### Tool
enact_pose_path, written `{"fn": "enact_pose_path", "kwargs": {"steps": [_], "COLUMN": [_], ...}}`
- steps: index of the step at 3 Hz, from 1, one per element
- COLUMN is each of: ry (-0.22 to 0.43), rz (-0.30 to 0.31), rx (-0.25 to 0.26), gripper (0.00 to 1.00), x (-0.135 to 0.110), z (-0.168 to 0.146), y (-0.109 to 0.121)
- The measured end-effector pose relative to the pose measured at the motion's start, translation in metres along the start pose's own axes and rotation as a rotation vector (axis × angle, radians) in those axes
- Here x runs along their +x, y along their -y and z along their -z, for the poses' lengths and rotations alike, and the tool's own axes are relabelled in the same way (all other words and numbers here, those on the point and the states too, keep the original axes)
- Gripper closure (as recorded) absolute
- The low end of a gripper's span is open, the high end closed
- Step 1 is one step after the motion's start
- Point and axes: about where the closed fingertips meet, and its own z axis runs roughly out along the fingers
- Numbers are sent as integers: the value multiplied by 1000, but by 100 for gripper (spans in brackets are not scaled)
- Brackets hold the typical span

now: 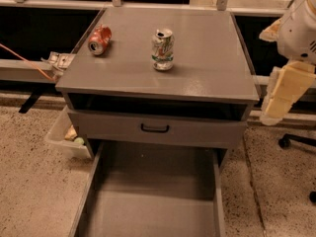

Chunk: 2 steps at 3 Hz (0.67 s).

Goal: Place 7up can into middle drawer

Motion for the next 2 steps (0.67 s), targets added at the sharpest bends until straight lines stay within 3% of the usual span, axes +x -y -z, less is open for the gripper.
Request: {"fn": "enact_pose_path", "kwargs": {"steps": [2], "ry": [192], "rz": [-1], "rx": [41], "gripper": [0], "x": [-41], "z": [-23], "y": [63]}}
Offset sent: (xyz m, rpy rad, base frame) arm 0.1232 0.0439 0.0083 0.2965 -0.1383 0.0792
